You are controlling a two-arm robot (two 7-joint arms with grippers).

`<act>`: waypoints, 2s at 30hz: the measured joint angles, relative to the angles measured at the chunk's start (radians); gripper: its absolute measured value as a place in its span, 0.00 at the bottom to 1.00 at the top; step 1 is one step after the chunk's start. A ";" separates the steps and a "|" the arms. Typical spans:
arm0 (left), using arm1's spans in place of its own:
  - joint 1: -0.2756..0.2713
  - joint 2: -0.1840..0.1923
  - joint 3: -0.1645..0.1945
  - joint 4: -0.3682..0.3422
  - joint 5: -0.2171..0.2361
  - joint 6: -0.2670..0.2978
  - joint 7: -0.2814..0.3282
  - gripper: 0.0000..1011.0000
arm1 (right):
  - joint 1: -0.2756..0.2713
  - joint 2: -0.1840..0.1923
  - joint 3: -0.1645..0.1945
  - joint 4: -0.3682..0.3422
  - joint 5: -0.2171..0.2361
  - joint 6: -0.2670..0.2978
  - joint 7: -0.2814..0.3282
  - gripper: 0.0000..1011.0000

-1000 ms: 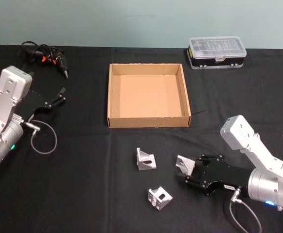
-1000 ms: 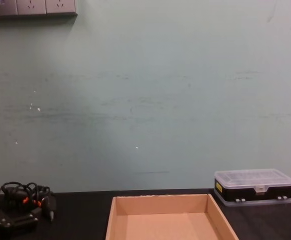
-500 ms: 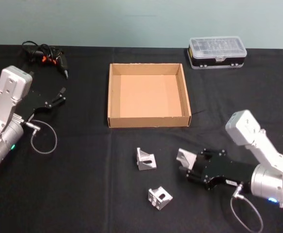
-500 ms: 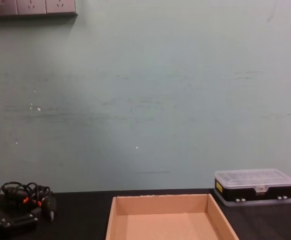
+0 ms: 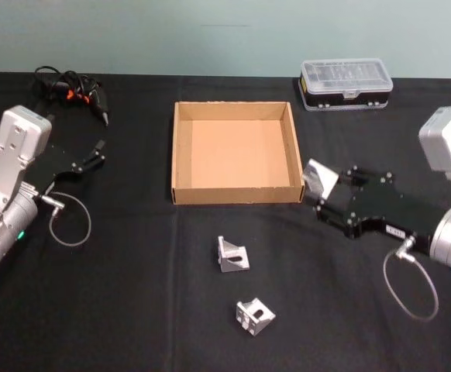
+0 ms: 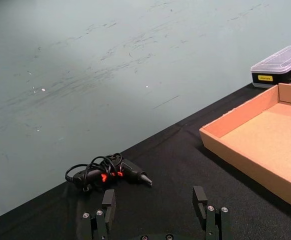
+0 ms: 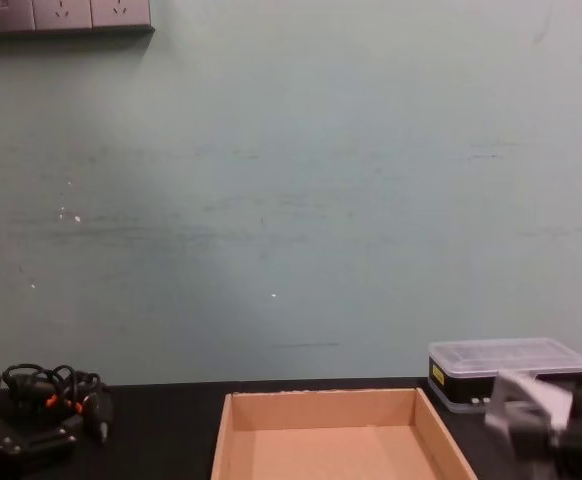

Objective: Use one hand to pick up the angle iron from the table and place it into the box.

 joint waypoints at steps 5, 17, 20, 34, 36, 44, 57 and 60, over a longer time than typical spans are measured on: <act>0.000 0.000 0.000 0.000 0.000 0.000 0.000 1.00 | 0.040 -0.019 -0.001 0.014 -0.005 0.001 -0.011 0.53; 0.000 0.000 0.000 0.000 0.000 0.000 0.000 1.00 | 0.185 -0.113 -0.074 0.149 -0.084 0.020 -0.031 0.53; 0.000 0.000 0.000 0.000 0.000 0.000 0.000 1.00 | 0.228 -0.146 -0.097 0.200 -0.109 0.028 -0.035 0.53; 0.000 0.000 0.000 0.000 0.000 0.000 0.000 1.00 | 0.394 -0.290 -0.177 0.450 -0.213 0.053 -0.048 0.53; 0.000 0.000 0.000 0.000 0.000 0.000 0.000 1.00 | 0.412 -0.305 -0.190 0.483 -0.233 0.051 -0.047 0.53; 0.000 0.000 0.000 0.000 0.000 0.000 0.000 1.00 | 0.452 -0.349 -0.211 0.576 -0.271 0.043 -0.029 0.53; 0.000 0.000 0.000 0.000 0.000 0.000 0.000 1.00 | 0.462 -0.384 -0.196 0.627 -0.276 0.046 -0.009 0.53; 0.000 0.000 0.000 0.000 0.000 0.000 0.000 1.00 | 0.461 -0.387 -0.193 0.627 -0.277 0.049 -0.007 0.53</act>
